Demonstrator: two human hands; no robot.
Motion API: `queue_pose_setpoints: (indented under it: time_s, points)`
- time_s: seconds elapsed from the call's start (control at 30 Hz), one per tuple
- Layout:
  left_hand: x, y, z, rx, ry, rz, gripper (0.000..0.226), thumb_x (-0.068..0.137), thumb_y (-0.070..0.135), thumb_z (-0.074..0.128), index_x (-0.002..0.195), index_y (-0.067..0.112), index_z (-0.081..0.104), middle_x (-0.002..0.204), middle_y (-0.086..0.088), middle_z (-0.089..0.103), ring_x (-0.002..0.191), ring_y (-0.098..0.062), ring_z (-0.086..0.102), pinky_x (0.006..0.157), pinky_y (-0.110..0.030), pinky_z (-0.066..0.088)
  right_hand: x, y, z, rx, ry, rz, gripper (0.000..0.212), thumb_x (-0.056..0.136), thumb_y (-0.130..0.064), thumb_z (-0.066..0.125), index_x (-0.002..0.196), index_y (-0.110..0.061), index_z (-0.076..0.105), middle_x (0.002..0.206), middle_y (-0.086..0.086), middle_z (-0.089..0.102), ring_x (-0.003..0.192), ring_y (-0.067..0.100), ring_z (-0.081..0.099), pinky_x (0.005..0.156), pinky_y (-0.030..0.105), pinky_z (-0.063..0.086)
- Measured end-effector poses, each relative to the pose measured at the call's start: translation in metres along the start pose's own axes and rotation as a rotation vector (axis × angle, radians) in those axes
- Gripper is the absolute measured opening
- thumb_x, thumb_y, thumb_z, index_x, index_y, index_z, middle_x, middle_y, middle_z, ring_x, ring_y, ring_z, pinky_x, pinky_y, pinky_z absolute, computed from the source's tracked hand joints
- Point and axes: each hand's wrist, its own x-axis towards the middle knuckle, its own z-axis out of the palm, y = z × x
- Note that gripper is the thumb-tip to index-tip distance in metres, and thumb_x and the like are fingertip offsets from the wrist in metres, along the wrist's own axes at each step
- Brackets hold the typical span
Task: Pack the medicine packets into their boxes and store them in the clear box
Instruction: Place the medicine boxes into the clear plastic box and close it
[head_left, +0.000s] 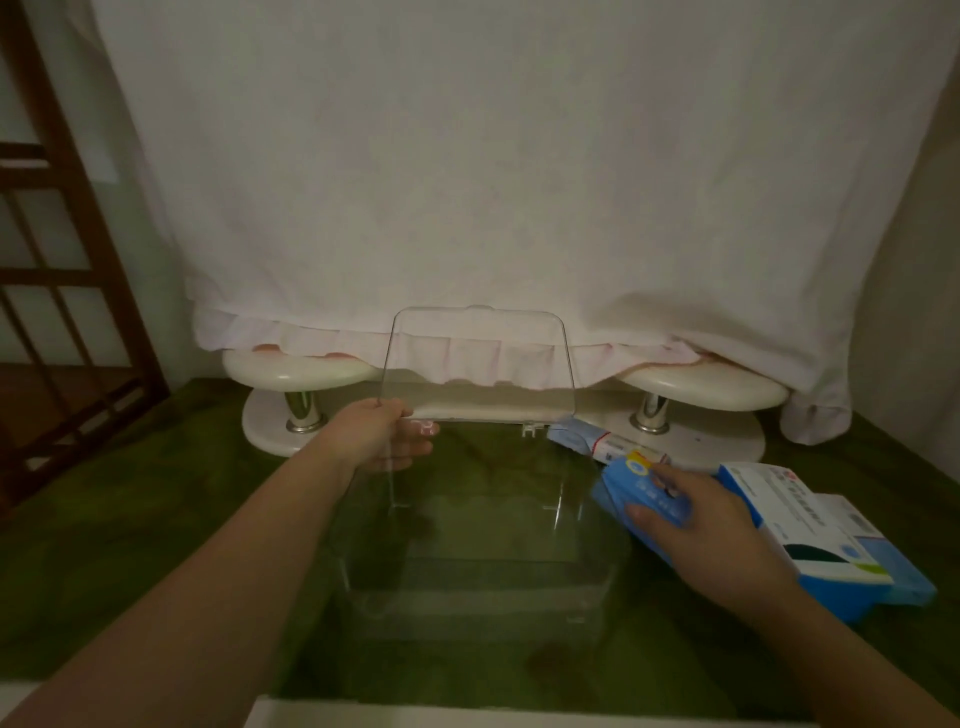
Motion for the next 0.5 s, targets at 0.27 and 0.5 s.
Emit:
queue_pose_setpoints:
  time_s: [0.27,0.5]
  points:
    - [-0.004,-0.005,0.0,0.054,0.028,0.068,0.029,0.101,0.037,0.047,0.115,0.014,0.059,0.102,-0.006,0.074,0.094,-0.023,0.072,0.093,-0.044,0.054,0.002,-0.027,-0.027,0.201,0.118,-0.101,0.058,0.09,-0.038,0.065,0.143,-0.029,0.045,0.141,-0.001,0.049,0.106,0.006,0.041,0.082,0.024,0.038]
    - [-0.047,0.013,-0.005,0.308,0.215,0.646,0.03,0.093,0.019,0.063,0.12,0.03,0.059,0.122,0.014,0.057,0.112,-0.009,0.056,0.091,-0.027,0.051,0.0,-0.07,-0.04,0.227,0.155,-0.451,0.055,0.076,-0.044,0.077,0.127,-0.028,0.06,0.114,-0.024,0.055,0.104,-0.013,0.052,0.084,0.005,0.039]
